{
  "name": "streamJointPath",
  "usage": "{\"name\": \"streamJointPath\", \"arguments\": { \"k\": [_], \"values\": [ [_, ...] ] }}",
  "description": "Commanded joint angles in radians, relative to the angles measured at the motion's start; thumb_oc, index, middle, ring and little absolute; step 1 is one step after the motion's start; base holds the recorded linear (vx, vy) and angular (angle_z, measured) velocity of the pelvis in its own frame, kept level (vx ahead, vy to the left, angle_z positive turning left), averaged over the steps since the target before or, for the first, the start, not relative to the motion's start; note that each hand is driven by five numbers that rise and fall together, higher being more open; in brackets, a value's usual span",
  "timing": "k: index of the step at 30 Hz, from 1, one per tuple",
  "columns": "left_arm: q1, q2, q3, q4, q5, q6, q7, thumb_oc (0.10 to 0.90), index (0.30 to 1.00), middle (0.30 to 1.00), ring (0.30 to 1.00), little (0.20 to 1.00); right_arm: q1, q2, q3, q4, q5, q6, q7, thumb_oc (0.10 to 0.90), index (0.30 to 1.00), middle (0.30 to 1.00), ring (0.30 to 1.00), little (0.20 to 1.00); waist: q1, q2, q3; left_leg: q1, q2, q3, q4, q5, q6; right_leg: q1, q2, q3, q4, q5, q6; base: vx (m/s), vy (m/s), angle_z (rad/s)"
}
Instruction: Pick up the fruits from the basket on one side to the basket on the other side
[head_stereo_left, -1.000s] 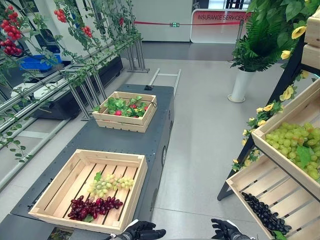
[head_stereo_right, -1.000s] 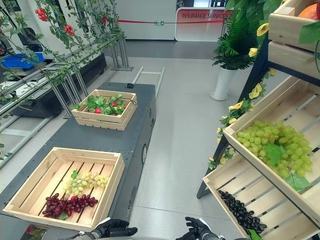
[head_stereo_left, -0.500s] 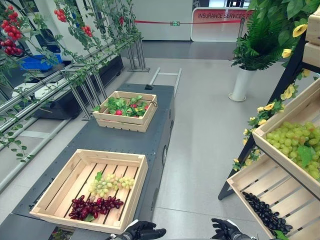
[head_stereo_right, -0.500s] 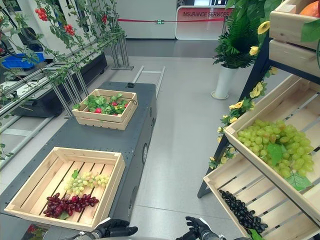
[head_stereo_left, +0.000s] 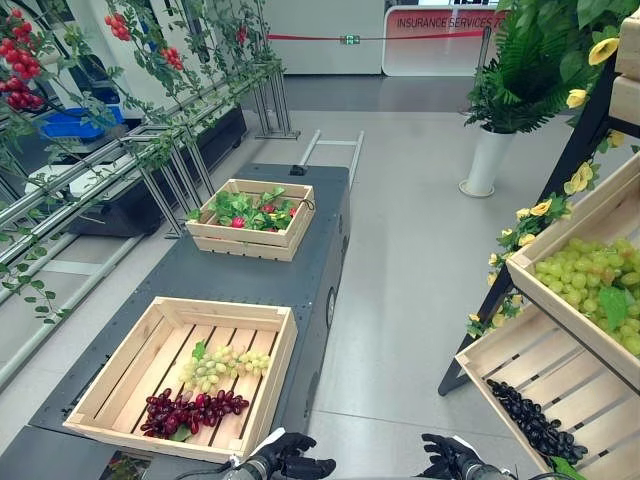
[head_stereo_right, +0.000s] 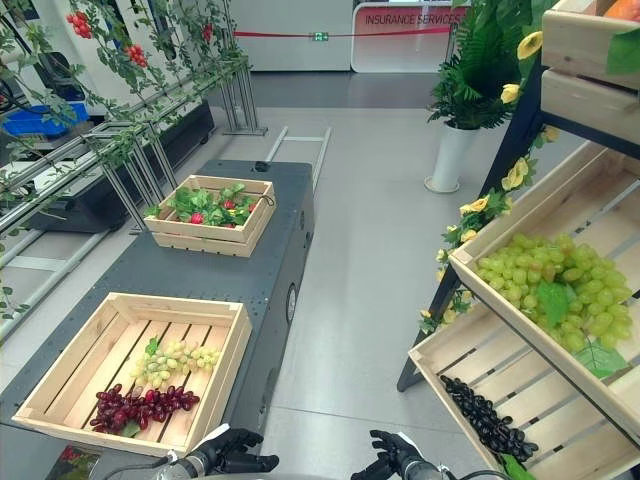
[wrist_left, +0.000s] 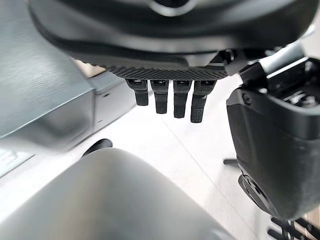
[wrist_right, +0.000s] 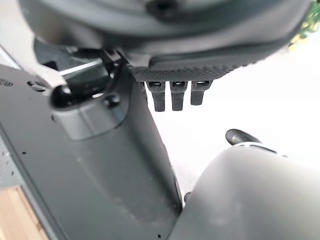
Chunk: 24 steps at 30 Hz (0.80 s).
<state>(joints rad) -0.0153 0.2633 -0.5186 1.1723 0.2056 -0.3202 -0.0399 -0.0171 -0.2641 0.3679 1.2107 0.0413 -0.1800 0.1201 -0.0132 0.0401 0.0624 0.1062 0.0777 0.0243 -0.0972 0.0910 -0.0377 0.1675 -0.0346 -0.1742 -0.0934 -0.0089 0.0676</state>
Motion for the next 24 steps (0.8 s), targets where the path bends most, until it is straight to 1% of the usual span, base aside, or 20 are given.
{"name": "streamJointPath", "arguments": {
  "k": [1, 2, 5, 6, 7, 8, 9, 10, 11, 12, 13, 15, 17, 19, 20, 21, 22, 23, 24],
  "values": [
    [-0.121, -0.046, -0.05, -0.03, 0.081, -0.158, 0.047, 0.8, 0.9, 0.9, 0.9, 0.9, -0.11, 0.043, 0.061, -0.007, -0.036, -0.099, 0.052, 0.8, 0.9, 0.9, 0.9, 0.9, 0.021, -0.034, 0.056, 0.08, -0.111, 0.037, 0.01, -0.192, 0.056, 0.003, 0.013, -0.004, 0.046, -0.069, -0.013, 0.0, 0.0, 0.0],
    [-0.125, -0.041, -0.058, -0.037, 0.091, -0.174, 0.057, 0.8, 0.9, 0.9, 0.9, 0.9, -0.11, 0.041, 0.061, -0.006, -0.016, -0.091, 0.045, 0.8, 0.9, 0.9, 0.9, 0.9, 0.021, -0.036, 0.056, 0.08, -0.111, 0.037, 0.01, -0.192, 0.055, 0.004, 0.013, -0.006, 0.046, -0.07, -0.012, 0.0, 0.0, 0.0],
    [-0.135, -0.031, -0.072, -0.048, 0.111, -0.228, 0.109, 0.8, 0.9, 0.9, 0.9, 0.9, -0.112, 0.041, 0.051, -0.001, -0.021, -0.052, 0.02, 0.8, 0.9, 0.9, 0.9, 0.9, 0.021, -0.037, 0.055, 0.079, -0.11, 0.039, 0.01, -0.192, 0.054, 0.004, 0.012, -0.005, 0.045, -0.072, -0.012, 0.01, 0.004, 0.01],
    [-0.144, -0.03, -0.073, -0.054, 0.102, -0.25, 0.144, 0.8, 0.9, 0.9, 0.9, 0.9, -0.114, 0.042, 0.046, 0.008, -0.01, -0.029, 0.003, 0.8, 0.9, 0.9, 0.9, 0.9, 0.022, -0.037, 0.055, 0.076, -0.11, 0.04, 0.01, -0.191, 0.055, 0.001, 0.011, -0.004, 0.045, -0.071, -0.012, 0.0, 0.0, 0.0],
    [-0.146, -0.03, -0.073, -0.055, 0.1, -0.257, 0.155, 0.8, 0.9, 0.9, 0.9, 0.9, -0.115, 0.042, 0.045, 0.009, -0.008, -0.025, 0.001, 0.8, 0.9, 0.9, 0.9, 0.9, 0.022, -0.037, 0.056, 0.076, -0.109, 0.04, 0.01, -0.191, 0.055, 0.001, 0.011, -0.004, 0.046, -0.071, -0.012, 0.0, 0.0, 0.0],
    [-0.156, -0.026, -0.059, -0.058, 0.106, -0.311, 0.228, 0.8, 0.9, 0.9, 0.9, 0.9, -0.115, 0.043, 0.031, 0.026, 0.01, -0.014, -0.004, 0.8, 0.9, 0.9, 0.9, 0.9, 0.026, -0.038, 0.057, 0.074, -0.11, 0.038, 0.01, -0.189, 0.056, 0.001, 0.011, -0.008, 0.043, -0.071, -0.013, 0.0, 0.0, 0.0],
    [-0.157, -0.024, -0.055, -0.061, 0.111, -0.324, 0.246, 0.8, 0.9, 0.9, 0.9, 0.9, -0.115, 0.043, 0.028, 0.027, 0.008, -0.015, -0.003, 0.8, 0.9, 0.9, 0.9, 0.9, 0.027, -0.039, 0.058, 0.074, -0.11, 0.037, 0.01, -0.189, 0.056, 0.002, 0.011, -0.008, 0.043, -0.07, -0.013, 0.0, 0.0, 0.0],
    [-0.16, -0.013, -0.042, -0.073, 0.121, -0.363, 0.309, 0.8, 0.9, 0.9, 0.9, 0.9, -0.114, 0.043, 0.022, 0.029, 0.005, -0.029, -0.002, 0.8, 0.9, 0.9, 0.9, 0.9, 0.03, -0.041, 0.061, 0.072, -0.111, 0.038, 0.01, -0.187, 0.055, 0.003, 0.009, -0.01, 0.042, -0.069, -0.013, 0.0, 0.0, 0.0],
    [-0.159, -0.013, -0.042, -0.073, 0.121, -0.364, 0.31, 0.8, 0.9, 0.9, 0.9, 0.9, -0.114, 0.043, 0.022, 0.029, 0.005, -0.029, -0.002, 0.8, 0.9, 0.9, 0.9, 0.9, 0.03, -0.041, 0.062, 0.072, -0.111, 0.038, 0.01, -0.187, 0.055, 0.003, 0.009, -0.01, 0.042, -0.069, -0.013, 0.0, 0.013, 0.04],
    [-0.159, 0.008, -0.017, -0.107, 0.136, -0.403, 0.373, 0.8, 0.9, 0.9, 0.9, 0.9, -0.114, 0.039, 0.018, 0.021, 0.015, -0.032, 0.0, 0.8, 0.9, 0.9, 0.9, 0.9, 0.035, -0.045, 0.065, 0.07, -0.113, 0.035, 0.01, -0.187, 0.056, 0.003, 0.008, -0.012, 0.041, -0.069, -0.014, 0.0, 0.006, 0.03],
    [-0.156, 0.019, -0.005, -0.127, 0.151, -0.413, 0.393, 0.8, 0.9, 0.9, 0.9, 0.9, -0.113, 0.037, 0.017, 0.015, 0.018, -0.035, 0.0, 0.8, 0.9, 0.9, 0.9, 0.9, 0.038, -0.046, 0.068, 0.069, -0.114, 0.034, 0.01, -0.186, 0.057, 0.002, 0.008, -0.012, 0.043, -0.07, -0.014, 0.0, 0.006, 0.05],
    [-0.155, 0.05, 0.024, -0.176, 0.2, -0.441, 0.475, 0.8, 0.9, 0.9, 0.9, 0.9, -0.111, 0.028, 0.014, 0.0, 0.019, -0.035, -0.007, 0.8, 0.9, 0.9, 0.9, 0.9, 0.044, -0.048, 0.077, 0.058, -0.114, 0.034, 0.01, -0.18, 0.057, -0.01, 0.004, -0.013, 0.051, -0.071, -0.013, -0.03, 0.015, 0.05],
    [-0.167, 0.076, 0.047, -0.233, 0.226, -0.438, 0.536, 0.8, 0.9, 0.9, 0.9, 0.9, -0.115, 0.018, 0.016, -0.013, 0.026, -0.038, -0.026, 0.8, 0.9, 0.9, 0.9, 0.9, 0.051, -0.045, 0.092, 0.043, -0.113, 0.034, 0.01, -0.172, 0.058, -0.026, 0.0, -0.019, 0.06, -0.071, -0.013, -0.08, 0.037, 0.02],
    [-0.191, 0.112, 0.078, -0.319, 0.245, -0.422, 0.622, 0.8, 0.9, 0.9, 0.9, 0.9, -0.125, 0.004, 0.016, -0.021, 0.029, -0.047, -0.04, 0.8, 0.9, 0.9, 0.9, 0.9, 0.061, -0.037, 0.109, 0.022, -0.115, 0.028, 0.01, -0.164, 0.06, -0.048, -0.004, -0.027, 0.065, -0.07, -0.016, -0.1, 0.051, 0.08],
    [-0.196, 0.13, 0.098, -0.361, 0.255, -0.41, 0.645, 0.8, 0.9, 0.9, 0.9, 0.9, -0.124, -0.001, 0.015, -0.027, 0.018, -0.053, -0.04, 0.8, 0.9, 0.9, 0.9, 0.9, 0.064, -0.033, 0.114, 0.016, -0.116, 0.024, 0.01, -0.162, 0.06, -0.052, -0.005, -0.03, 0.065, -0.069, -0.017, -0.06, 0.047, 0.14],
    [-0.199, 0.152, 0.117, -0.403, 0.259, -0.397, 0.651, 0.8, 0.9, 0.9, 0.9, 0.9, -0.118, -0.003, 0.015, -0.033, 0.011, -0.057, -0.044, 0.8, 0.9, 0.9, 0.9, 0.9, 0.067, -0.029, 0.117, 0.011, -0.117, 0.02, 0.01, -0.16, 0.06, -0.054, -0.007, -0.034, 0.064, -0.068, -0.018, -0.03, 0.053, 0.12],
    [-0.202, 0.192, 0.148, -0.464, 0.261, -0.377, 0.655, 0.8, 0.9, 0.9, 0.9, 0.9, -0.106, -0.006, 0.015, -0.048, 0.005, -0.06, -0.054, 0.8, 0.9, 0.9, 0.9, 0.9, 0.072, -0.025, 0.12, 0.006, -0.119, 0.013, 0.01, -0.157, 0.06, -0.056, -0.011, -0.04, 0.064, -0.068, -0.018, -0.01, 0.041, 0.07],
    [-0.203, 0.202, 0.154, -0.476, 0.261, -0.373, 0.654, 0.8, 0.9, 0.9, 0.9, 0.9, -0.103, -0.008, 0.015, -0.051, 0.005, -0.06, -0.056, 0.8, 0.9, 0.9, 0.9, 0.9, 0.072, -0.024, 0.12, 0.005, -0.119, 0.012, 0.01, -0.156, 0.06, -0.057, -0.012, -0.041, 0.065, -0.068, -0.018, 0.0, 0.054, 0.1],
    [-0.207, 0.237, 0.175, -0.508, 0.261, -0.35, 0.656, 0.8, 0.9, 0.9, 0.9, 0.9, -0.092, -0.012, 0.016, -0.066, 0.005, -0.058, -0.064, 0.8, 0.9, 0.9, 0.9, 0.9, 0.075, -0.02, 0.122, 0.0, -0.12, 0.007, 0.01, -0.153, 0.059, -0.06, -0.016, -0.048, 0.066, -0.069, -0.018, 0.0, 0.049, 0.1]
  ]
}}
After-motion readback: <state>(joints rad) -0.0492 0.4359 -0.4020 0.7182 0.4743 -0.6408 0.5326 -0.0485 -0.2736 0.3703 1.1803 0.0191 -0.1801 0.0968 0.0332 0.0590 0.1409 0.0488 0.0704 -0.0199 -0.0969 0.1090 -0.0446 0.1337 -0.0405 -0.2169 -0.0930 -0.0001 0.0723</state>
